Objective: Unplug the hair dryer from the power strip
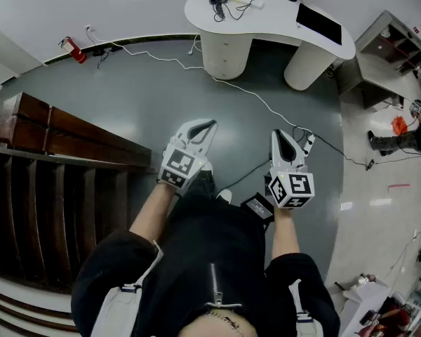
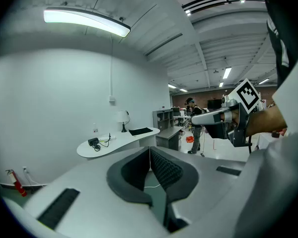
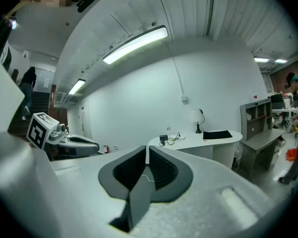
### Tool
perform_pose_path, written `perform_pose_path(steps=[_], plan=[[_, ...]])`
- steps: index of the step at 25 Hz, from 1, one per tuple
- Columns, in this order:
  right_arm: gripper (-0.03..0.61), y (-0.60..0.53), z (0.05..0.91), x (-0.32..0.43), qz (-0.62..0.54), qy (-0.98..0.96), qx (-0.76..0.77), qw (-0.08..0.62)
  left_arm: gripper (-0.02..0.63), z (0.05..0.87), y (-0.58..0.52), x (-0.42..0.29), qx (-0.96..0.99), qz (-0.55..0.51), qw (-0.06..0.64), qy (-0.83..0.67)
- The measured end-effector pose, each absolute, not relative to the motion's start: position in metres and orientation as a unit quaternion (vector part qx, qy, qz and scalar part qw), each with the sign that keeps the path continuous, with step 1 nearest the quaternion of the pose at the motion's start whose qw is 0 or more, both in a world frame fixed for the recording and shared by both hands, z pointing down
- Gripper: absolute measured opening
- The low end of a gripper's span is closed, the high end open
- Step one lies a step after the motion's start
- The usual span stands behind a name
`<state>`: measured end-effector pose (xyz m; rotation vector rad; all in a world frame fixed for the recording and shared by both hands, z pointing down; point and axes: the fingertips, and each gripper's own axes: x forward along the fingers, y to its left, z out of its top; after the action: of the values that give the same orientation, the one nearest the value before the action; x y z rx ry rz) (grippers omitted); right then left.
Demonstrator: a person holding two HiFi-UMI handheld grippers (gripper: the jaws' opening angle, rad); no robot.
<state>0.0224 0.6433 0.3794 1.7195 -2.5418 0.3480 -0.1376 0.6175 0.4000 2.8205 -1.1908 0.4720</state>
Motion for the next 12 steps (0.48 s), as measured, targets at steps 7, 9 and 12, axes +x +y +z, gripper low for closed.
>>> perform_pose_path(steps=[7, 9, 12], plan=[[0.012, 0.639, 0.379, 0.013, 0.108, -0.829, 0.548, 0.03, 0.014, 0.402, 0.615, -0.141, 0.91, 0.154, 0.025, -0.385], [0.012, 0.636, 0.38, 0.01, 0.11, -0.831, 0.545, 0.031, 0.014, 0.403, 0.613, -0.142, 0.909, 0.156, 0.026, -0.385], [0.012, 0.632, 0.381, 0.009, 0.113, -0.831, 0.543, 0.03, 0.014, 0.405, 0.609, -0.143, 0.908, 0.157, 0.028, -0.387]])
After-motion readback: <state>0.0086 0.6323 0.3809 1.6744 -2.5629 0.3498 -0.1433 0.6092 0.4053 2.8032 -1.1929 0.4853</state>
